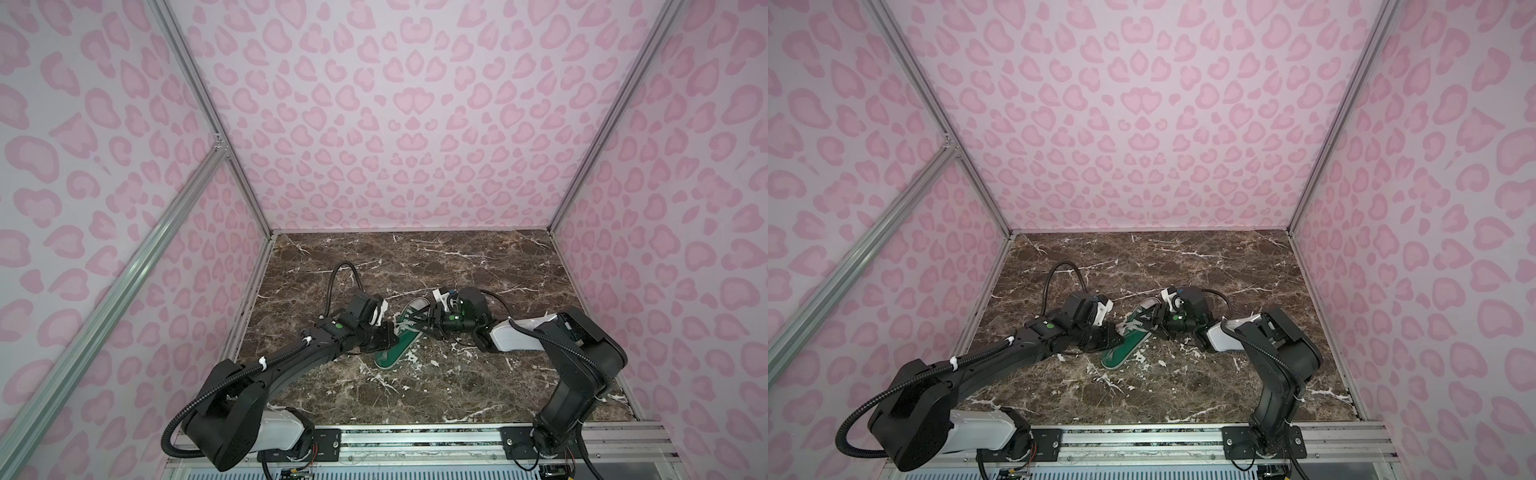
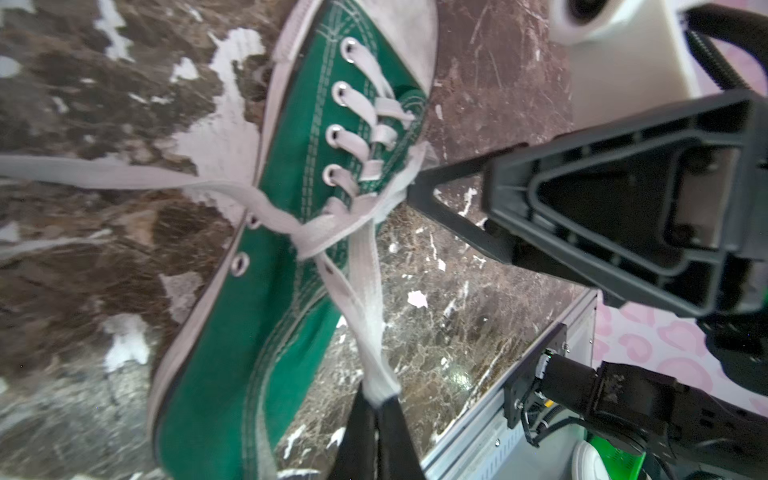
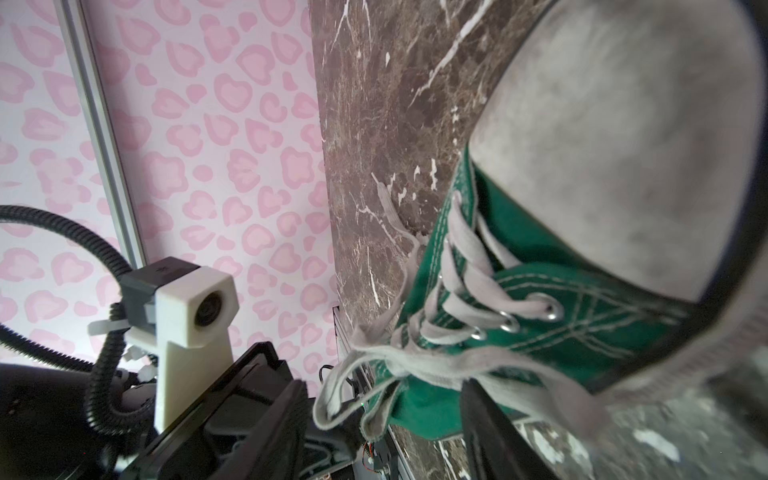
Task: Tie the shoes
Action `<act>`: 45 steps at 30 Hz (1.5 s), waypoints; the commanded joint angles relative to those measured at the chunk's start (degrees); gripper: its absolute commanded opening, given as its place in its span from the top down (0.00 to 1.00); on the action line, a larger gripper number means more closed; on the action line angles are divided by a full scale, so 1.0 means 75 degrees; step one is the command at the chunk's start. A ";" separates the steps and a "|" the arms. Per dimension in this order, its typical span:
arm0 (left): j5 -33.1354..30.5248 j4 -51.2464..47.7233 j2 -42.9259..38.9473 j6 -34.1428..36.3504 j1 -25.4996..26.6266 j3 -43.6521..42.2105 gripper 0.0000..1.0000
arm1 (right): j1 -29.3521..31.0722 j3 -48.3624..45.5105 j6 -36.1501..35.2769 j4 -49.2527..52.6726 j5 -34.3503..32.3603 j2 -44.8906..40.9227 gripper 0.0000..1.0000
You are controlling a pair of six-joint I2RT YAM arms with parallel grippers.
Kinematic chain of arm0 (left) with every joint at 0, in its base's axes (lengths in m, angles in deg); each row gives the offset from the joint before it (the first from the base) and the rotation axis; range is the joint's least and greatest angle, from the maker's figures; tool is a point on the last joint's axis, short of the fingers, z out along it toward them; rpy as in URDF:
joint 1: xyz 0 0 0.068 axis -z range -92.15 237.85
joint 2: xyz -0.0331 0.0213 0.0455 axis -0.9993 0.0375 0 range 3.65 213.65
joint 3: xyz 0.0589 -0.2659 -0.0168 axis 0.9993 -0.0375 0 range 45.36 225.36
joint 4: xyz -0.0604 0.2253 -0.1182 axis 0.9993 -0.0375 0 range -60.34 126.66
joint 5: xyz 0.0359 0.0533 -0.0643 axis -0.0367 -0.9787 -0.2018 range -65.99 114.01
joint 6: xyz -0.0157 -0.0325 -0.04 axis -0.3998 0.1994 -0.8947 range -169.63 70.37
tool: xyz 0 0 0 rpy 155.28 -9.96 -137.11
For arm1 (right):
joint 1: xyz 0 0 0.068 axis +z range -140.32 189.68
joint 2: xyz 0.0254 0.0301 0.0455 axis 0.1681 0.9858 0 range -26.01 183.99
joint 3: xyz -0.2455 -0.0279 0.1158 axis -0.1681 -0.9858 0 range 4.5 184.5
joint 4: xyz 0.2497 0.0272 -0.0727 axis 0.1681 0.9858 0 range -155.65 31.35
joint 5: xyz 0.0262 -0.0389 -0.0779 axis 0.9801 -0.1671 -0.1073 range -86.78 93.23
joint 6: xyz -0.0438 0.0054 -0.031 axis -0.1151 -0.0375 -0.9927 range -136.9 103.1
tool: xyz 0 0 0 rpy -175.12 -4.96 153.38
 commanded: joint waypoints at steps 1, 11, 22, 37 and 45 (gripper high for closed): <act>0.0354 0.0422 0.0108 -0.0211 0.0129 0.0209 0.96 | -0.0128 0.0075 -0.0301 0.0357 -0.0047 -0.0097 0.39; -0.0076 0.0314 0.0307 -0.0074 0.0171 -0.0293 0.96 | 0.0001 0.0135 -0.0570 0.0888 -0.0022 -0.0314 0.39; -0.0287 0.0317 0.0306 0.0037 0.0127 -0.0455 0.85 | 0.0105 0.0015 -0.0478 0.0680 -0.0049 -0.0291 0.40; -0.0383 0.0137 0.0129 0.0143 0.0061 -0.0473 0.79 | 0.0074 -0.0059 -0.0640 0.0946 -0.0143 -0.0527 0.41; -0.0670 -0.0431 -0.0228 0.0440 -0.0070 -0.0128 0.72 | 0.0438 0.0487 -0.2642 0.4745 -0.1428 -0.1878 0.45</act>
